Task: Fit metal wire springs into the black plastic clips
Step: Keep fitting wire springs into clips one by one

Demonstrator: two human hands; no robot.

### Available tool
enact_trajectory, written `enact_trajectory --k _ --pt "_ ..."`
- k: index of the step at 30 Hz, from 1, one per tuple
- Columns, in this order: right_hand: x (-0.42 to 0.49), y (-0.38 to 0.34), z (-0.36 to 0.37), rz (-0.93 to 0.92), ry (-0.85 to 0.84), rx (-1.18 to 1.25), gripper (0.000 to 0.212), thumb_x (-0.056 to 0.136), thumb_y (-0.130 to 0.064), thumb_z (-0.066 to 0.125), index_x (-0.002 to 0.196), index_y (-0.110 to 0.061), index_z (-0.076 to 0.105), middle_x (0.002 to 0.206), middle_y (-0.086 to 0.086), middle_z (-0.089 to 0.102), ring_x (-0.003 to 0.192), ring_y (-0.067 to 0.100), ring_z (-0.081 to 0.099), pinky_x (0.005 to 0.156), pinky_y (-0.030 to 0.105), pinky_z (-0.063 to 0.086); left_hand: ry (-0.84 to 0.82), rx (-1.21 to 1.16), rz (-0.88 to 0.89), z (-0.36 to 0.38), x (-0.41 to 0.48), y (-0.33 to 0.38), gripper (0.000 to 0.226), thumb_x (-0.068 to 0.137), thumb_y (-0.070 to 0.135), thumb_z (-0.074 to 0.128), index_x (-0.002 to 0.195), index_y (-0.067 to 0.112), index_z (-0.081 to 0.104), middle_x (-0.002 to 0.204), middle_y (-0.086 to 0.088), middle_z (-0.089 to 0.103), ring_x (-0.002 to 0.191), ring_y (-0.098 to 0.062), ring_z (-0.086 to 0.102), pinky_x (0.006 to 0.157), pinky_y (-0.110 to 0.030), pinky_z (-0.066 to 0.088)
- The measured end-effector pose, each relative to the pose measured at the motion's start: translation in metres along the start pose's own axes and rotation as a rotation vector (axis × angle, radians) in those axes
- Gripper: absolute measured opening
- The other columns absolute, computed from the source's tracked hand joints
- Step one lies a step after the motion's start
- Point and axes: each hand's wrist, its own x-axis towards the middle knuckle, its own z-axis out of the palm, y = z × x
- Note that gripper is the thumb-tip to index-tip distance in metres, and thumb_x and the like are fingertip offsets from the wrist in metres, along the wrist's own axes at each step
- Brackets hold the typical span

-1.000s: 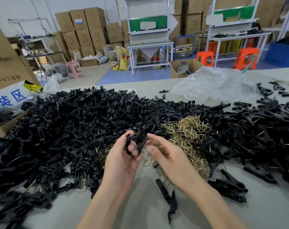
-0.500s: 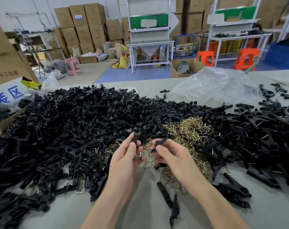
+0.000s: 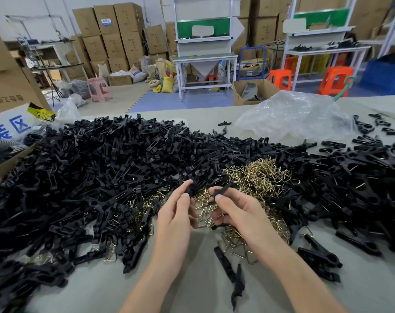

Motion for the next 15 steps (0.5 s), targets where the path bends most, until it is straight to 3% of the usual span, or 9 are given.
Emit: enact_trajectory --k 3,6,10,15 --pt "0.0001 -0.0001 0.0005 -0.022 0.002 -0.034 0.022 0.1 -0.011 0.06 0.111 -0.025 0.073 0.097 -0.004 0.076 0.078 0.012 0.072 0.072 0.025 0.059 -0.038 0.083 0.036 0.001 -0.0007 0.0026 0.037 0.104 0.018 0.049 0.117 0.05 0.063 0.083 0.014 0.07 0.072 -0.004 0.06 0.068 -0.028 0.054" --pt "-0.0015 -0.0003 0.0015 -0.056 -0.02 -0.079 0.023 0.1 -0.01 0.061 0.115 -0.025 0.07 0.1 -0.007 0.077 0.084 0.012 0.074 0.073 0.022 0.058 -0.046 0.148 0.079 0.0017 -0.0014 0.0037 0.029 0.099 0.017 0.06 0.114 0.042 0.065 0.103 0.016 0.074 0.094 0.0 0.068 0.078 -0.023 0.057" --pt "-0.0033 -0.0006 0.0021 -0.085 -0.047 -0.121 0.024 0.099 -0.01 0.062 0.112 -0.029 0.07 0.101 -0.013 0.076 0.088 0.009 0.074 0.075 0.019 0.057 -0.036 0.092 0.036 0.0016 -0.0015 0.0035 0.018 0.093 0.013 0.068 0.106 0.026 0.07 0.099 0.01 0.076 0.095 -0.005 0.07 0.078 -0.014 0.052" --pt "-0.0024 0.0002 0.001 -0.103 -0.059 -0.134 0.027 0.099 -0.009 0.063 0.109 -0.032 0.072 0.099 -0.01 0.077 0.089 0.008 0.074 0.077 0.019 0.057 -0.066 0.045 -0.031 0.001 -0.003 0.0008 0.017 0.093 0.018 0.069 0.106 0.027 0.073 0.098 0.007 0.077 0.089 -0.007 0.072 0.071 -0.013 0.053"
